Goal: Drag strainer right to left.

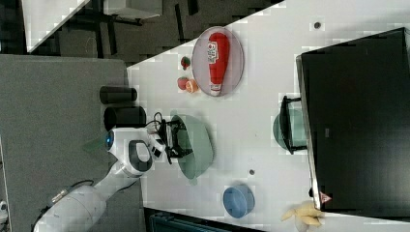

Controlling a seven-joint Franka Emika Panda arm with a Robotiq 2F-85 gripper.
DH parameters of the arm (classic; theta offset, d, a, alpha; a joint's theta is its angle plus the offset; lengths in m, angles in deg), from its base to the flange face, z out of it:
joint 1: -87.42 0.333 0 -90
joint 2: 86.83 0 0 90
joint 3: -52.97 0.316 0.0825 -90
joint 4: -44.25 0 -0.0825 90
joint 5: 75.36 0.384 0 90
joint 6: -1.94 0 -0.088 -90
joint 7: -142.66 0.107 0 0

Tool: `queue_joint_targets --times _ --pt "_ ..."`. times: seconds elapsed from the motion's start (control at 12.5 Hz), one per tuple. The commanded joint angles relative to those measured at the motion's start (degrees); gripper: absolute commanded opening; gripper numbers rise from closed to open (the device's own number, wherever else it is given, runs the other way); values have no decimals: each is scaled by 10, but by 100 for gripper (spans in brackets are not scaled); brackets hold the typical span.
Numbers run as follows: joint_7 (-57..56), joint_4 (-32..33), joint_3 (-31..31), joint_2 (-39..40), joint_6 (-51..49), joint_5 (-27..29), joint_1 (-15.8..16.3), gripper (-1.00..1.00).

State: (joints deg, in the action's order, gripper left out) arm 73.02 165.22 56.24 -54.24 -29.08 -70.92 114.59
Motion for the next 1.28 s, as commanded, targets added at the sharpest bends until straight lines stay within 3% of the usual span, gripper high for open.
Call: queue_joint_targets --times 0.08,0.48,0.88,1.12,1.28 --pt "74 -48 22 15 -3 22 32 100" --pt "150 -113 23 54 -4 24 75 100" --pt "154 -161 23 84 -6 47 108 100" --pt "147 -173 21 82 -8 49 114 100" --pt "96 -171 12 51 -60 48 112 100"
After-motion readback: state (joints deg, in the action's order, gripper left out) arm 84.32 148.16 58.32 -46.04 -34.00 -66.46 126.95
